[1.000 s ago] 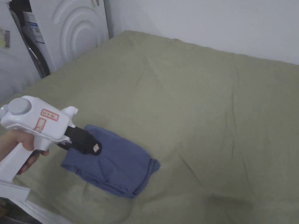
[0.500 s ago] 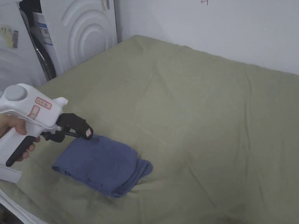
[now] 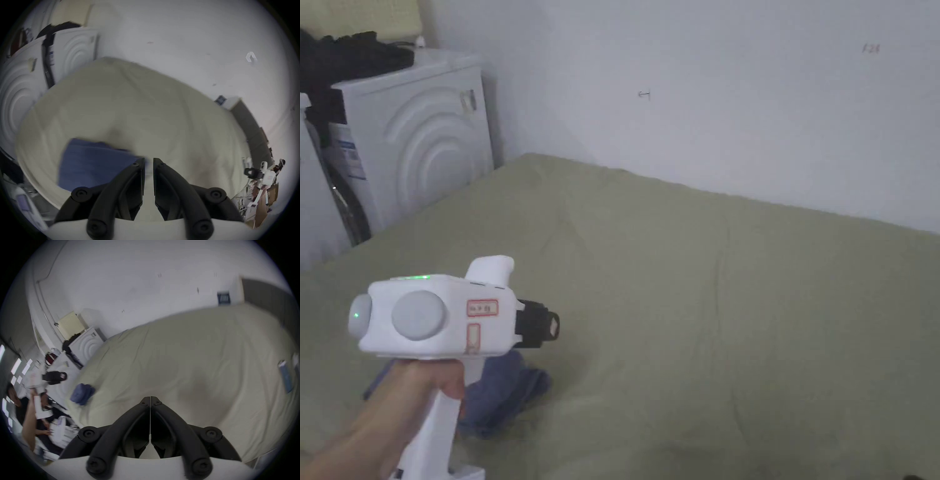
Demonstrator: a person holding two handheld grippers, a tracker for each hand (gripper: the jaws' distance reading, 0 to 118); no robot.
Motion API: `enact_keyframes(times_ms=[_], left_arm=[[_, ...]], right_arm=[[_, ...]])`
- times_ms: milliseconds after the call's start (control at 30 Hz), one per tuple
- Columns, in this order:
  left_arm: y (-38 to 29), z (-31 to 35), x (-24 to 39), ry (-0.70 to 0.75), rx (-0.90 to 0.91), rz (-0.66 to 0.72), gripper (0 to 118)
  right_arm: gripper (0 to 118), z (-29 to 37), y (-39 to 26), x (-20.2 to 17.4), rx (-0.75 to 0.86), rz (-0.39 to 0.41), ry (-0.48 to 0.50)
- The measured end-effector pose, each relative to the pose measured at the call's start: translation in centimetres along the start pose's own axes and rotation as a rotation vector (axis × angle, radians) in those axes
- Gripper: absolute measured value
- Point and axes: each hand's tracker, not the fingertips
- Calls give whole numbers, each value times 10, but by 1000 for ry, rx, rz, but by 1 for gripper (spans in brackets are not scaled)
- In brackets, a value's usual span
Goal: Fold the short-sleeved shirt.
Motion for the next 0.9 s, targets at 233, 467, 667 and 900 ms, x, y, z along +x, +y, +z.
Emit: enact_keyframes(times_ms=[233, 467, 667, 900], left_arm=[[-62, 18, 170, 54, 356, -211, 13], [-82, 50, 214, 57, 463, -294, 13], [-87, 52, 206, 76, 451, -301, 13], [-88, 60, 201, 95, 483, -292, 13]], right_arm=[[1, 42, 10, -38, 234, 166, -214], [1, 89, -1, -60, 385, 210, -268], [1, 105, 3, -59, 427, 223, -303], [1, 111, 1, -54, 440, 195, -306]])
